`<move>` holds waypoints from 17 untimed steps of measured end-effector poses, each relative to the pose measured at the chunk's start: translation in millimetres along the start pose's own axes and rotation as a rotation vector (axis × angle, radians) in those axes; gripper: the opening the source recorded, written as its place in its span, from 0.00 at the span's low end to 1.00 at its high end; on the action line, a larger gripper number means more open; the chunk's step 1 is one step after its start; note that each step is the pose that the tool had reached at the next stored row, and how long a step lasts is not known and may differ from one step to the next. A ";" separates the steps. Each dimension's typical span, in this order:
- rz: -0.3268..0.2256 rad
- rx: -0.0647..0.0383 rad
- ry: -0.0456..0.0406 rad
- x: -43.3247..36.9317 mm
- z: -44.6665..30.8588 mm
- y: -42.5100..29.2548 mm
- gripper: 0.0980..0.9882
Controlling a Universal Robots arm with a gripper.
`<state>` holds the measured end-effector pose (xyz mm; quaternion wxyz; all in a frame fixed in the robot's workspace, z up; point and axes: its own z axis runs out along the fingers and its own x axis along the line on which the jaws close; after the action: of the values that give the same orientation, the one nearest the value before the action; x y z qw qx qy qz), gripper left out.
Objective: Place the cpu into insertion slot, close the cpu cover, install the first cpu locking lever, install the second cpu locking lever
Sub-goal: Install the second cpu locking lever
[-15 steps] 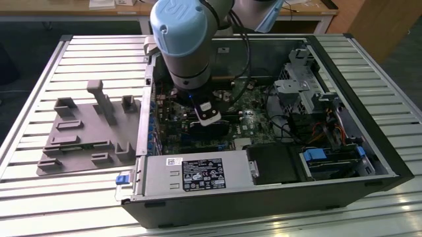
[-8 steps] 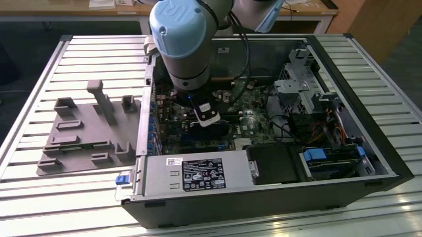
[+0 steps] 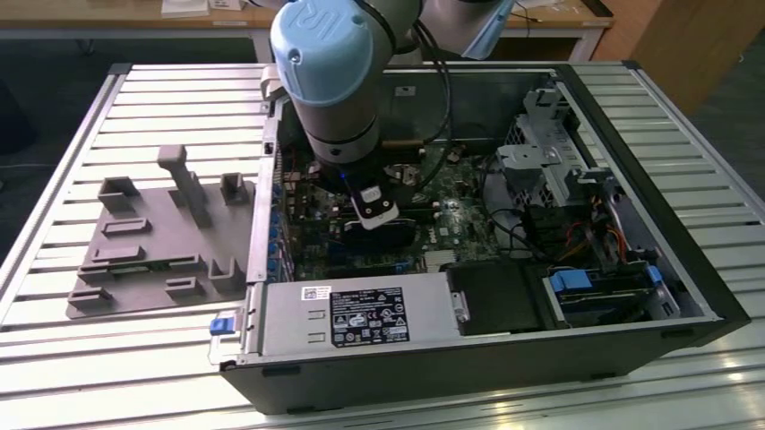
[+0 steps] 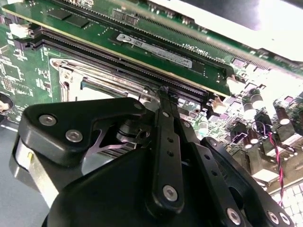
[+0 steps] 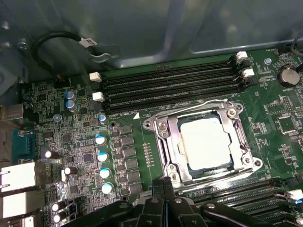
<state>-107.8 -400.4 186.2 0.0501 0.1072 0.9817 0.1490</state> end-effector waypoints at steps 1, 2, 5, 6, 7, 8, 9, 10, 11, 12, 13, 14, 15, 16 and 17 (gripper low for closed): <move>0.000 0.000 -0.0002 0.0 0.2 0.3 0.01; 0.000 0.000 -0.0001 0.1 0.2 0.4 0.01; 0.000 0.001 0.0001 0.1 -0.1 0.5 0.01; 0.000 0.001 0.0001 0.1 -0.6 0.7 0.01; 0.000 0.000 -0.0001 0.0 -2.0 1.2 0.01; 0.000 0.000 -0.0006 -0.2 -3.8 1.8 0.01; 0.000 0.000 -0.0008 -0.3 -6.2 2.5 0.01; 0.000 0.000 -0.0012 -0.5 -9.1 3.4 0.01; -0.001 0.000 -0.0016 -0.7 -12.2 4.4 0.01; -0.001 0.000 -0.0019 -1.0 -15.5 5.5 0.01; -0.001 0.000 -0.0022 -1.2 -18.7 6.5 0.01; -0.001 0.000 -0.0022 -1.4 -22.1 7.6 0.01; -0.001 0.000 -0.0022 -1.6 -25.2 8.6 0.01; -0.001 0.000 -0.0022 -1.8 -27.8 9.4 0.01; -0.001 0.001 -0.0023 -1.9 -29.6 10.1 0.01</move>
<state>-107.8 -399.8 217.6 0.0513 0.1070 0.9818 0.1485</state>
